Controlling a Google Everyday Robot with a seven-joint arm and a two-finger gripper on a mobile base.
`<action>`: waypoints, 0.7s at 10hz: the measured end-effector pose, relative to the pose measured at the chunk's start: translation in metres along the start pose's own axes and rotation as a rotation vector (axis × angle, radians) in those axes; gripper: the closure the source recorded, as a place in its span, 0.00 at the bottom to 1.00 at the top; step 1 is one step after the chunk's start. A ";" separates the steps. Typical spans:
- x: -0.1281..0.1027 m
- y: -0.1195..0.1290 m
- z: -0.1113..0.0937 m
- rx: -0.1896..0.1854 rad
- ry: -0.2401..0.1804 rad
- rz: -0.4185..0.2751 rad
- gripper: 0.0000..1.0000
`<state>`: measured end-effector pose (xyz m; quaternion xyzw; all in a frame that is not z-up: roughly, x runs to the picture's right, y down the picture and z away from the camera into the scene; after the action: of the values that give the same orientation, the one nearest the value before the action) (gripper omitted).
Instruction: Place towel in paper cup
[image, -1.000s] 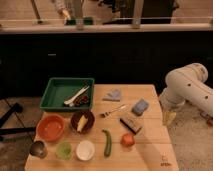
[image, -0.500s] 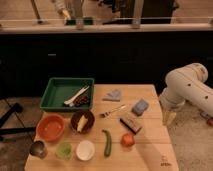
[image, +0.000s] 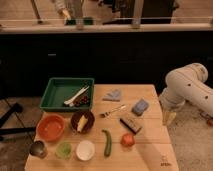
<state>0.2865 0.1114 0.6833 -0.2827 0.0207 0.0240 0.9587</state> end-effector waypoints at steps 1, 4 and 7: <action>0.000 0.000 0.000 0.000 0.000 0.000 0.20; 0.000 0.000 0.000 0.000 0.000 0.000 0.20; -0.008 -0.009 -0.007 0.033 -0.056 0.008 0.20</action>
<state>0.2792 0.1000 0.6822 -0.2660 -0.0048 0.0355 0.9633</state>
